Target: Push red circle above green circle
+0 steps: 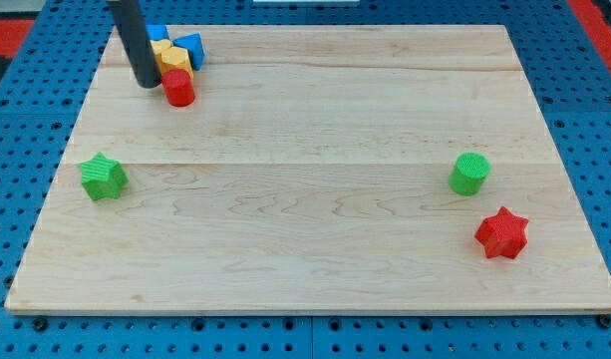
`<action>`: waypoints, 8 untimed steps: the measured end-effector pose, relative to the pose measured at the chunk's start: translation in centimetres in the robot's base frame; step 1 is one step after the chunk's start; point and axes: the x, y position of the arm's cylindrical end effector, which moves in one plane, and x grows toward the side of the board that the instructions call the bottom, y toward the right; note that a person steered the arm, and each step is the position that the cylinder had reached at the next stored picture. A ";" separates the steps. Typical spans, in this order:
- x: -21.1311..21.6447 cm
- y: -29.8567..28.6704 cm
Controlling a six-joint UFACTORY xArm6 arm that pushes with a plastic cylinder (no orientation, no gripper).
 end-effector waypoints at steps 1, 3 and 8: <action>1.1 1.3; 8.5 4.0; 9.7 19.1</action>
